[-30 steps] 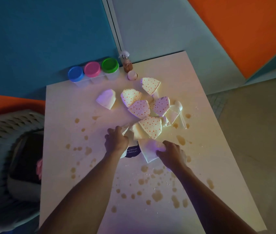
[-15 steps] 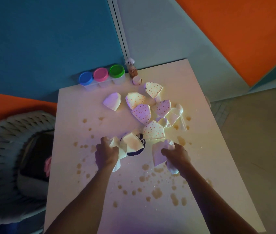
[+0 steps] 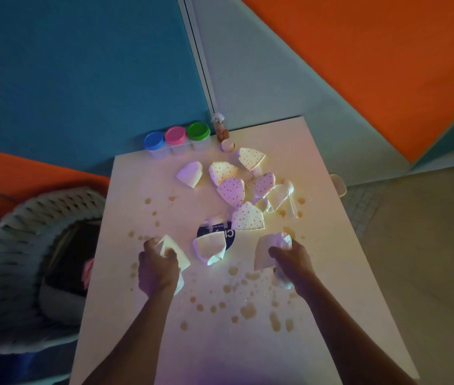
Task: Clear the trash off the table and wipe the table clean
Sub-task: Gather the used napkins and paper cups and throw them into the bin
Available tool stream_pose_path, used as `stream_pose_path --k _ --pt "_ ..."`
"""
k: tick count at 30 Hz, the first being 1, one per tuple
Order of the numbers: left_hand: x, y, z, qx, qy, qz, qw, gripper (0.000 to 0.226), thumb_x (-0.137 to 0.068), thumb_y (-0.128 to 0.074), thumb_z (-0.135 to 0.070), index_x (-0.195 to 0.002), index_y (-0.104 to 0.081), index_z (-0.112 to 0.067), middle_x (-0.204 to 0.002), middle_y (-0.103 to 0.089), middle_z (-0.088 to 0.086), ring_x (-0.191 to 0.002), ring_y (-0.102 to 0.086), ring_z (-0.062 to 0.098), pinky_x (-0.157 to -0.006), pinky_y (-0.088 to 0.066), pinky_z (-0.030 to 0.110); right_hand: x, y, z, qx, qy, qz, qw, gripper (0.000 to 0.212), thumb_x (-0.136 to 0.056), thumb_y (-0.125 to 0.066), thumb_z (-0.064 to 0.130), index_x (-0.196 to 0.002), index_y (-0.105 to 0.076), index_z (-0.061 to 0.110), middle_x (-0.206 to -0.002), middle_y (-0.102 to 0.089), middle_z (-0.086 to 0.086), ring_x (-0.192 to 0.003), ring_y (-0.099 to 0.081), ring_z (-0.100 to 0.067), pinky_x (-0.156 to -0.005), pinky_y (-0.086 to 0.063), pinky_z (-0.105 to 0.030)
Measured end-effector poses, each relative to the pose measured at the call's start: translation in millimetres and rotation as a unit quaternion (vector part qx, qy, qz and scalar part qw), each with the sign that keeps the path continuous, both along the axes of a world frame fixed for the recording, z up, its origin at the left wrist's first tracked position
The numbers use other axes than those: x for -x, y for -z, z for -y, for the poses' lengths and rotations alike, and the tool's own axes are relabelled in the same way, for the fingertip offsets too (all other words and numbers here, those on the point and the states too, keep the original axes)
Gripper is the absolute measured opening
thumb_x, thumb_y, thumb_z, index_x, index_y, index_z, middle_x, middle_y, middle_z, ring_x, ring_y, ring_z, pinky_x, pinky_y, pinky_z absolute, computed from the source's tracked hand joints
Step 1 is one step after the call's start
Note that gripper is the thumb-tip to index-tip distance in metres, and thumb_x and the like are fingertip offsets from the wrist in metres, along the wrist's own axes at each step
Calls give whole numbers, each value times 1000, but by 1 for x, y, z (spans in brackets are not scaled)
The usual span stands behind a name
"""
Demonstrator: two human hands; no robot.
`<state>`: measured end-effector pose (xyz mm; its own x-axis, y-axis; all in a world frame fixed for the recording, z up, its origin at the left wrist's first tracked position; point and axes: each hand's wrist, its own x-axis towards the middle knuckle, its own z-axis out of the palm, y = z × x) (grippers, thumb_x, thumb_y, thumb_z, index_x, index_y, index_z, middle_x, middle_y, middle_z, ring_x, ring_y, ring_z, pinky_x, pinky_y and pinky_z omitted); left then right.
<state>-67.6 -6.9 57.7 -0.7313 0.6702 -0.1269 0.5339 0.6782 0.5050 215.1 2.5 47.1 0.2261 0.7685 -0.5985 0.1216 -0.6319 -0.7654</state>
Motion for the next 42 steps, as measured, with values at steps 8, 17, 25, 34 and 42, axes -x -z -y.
stream_pose_path --k 8,17,25,34,42 --pt "-11 -4 27 9 71 25 997 42 -89 -67 -40 -128 -58 -27 -121 -66 7 -109 -62 34 -84 -48 41 8 -6 34 11 7 16 1000 40 -55 -62 34 -92 -63 19 -85 -70 -11 -74 -69 -30 -60 -54 -34" --pt "-71 -3 64 -2 206 96 974 39 -88 -65 -53 -115 -62 -26 -117 -71 2 -105 -66 31 -87 -55 43 7 -13 85 9 28 34 999 43 -66 -71 27 -100 -47 19 -93 -63 -13 -78 -67 -34 -65 -56 -42" --pt "-127 -11 84 -9 280 132 951 45 -90 -64 -54 -126 -63 -27 -123 -70 -2 -111 -65 27 -91 -50 38 -26 -19 124 -15 61 31 998 52 -70 -70 21 -118 -52 32 -96 -63 -9 -77 -64 -25 -59 -49 -29" --pt "-206 -16 72 -10 336 107 936 44 -85 -64 -61 -110 -64 -25 -107 -73 3 -103 -66 32 -81 -52 38 -85 -11 135 -4 96 22 995 25 -71 -65 24 -97 -63 24 -82 -69 -5 -76 -67 -26 -64 -51 -33" --pt "-310 -26 54 -14 335 75 939 46 -89 -62 -61 -116 -66 -24 -113 -73 3 -102 -68 29 -81 -52 36 -185 -13 125 -2 96 1 995 40 -59 -61 37 -95 -64 21 -80 -71 -6 -73 -68 -24 -64 -51 -31"
